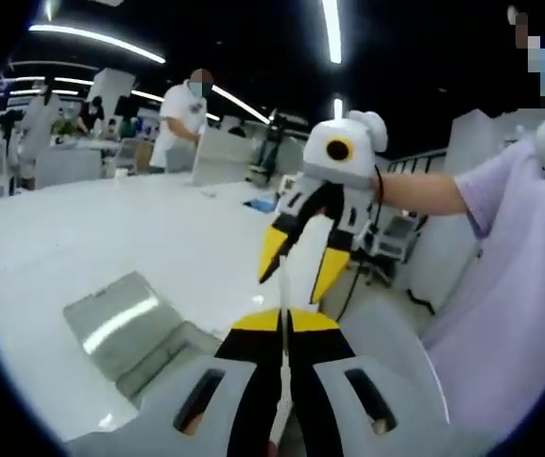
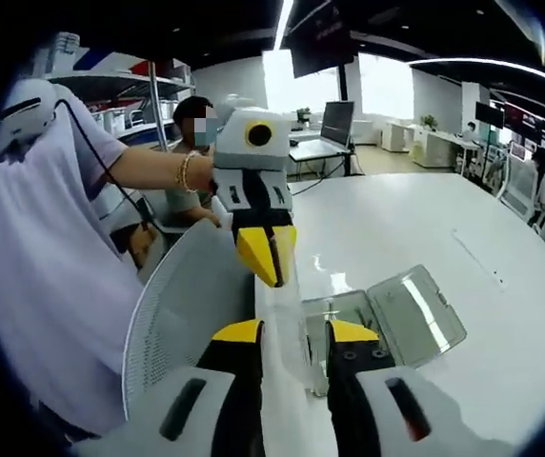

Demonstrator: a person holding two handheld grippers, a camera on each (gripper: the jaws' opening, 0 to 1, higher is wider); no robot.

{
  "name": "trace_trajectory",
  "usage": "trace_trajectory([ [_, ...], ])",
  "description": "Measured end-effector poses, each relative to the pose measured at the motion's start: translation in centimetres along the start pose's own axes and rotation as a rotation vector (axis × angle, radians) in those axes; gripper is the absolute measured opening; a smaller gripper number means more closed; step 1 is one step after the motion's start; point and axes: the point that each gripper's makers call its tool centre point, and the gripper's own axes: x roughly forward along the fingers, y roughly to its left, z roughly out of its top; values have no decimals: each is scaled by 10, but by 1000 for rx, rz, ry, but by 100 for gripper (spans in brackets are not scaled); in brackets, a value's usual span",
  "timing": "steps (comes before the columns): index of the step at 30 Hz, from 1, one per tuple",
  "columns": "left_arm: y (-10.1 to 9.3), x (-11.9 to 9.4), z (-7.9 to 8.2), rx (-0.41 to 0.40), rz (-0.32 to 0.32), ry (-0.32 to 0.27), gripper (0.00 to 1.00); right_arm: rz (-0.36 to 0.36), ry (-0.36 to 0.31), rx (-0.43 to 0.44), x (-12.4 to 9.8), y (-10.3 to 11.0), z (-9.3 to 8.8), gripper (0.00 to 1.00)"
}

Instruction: Insert the divider into the dual guide fixture by aligning both edges with the guide slots and pushing it downward to the bottom, including one-sided entry, uneven engagement, binding, and posture correction.

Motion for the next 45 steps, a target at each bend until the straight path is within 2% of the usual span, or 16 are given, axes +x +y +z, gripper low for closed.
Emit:
trace_trajectory([
  [16, -12, 1, 2, 18, -39, -6, 0, 90, 14, 13, 1, 10, 8, 9],
  [32, -13, 3, 4, 31, -48, -8, 0, 118, 20, 33, 0, 13, 7, 3],
  [45, -14, 6, -5, 29, -51, 21, 0, 159, 70, 158, 4, 18, -1, 0],
])
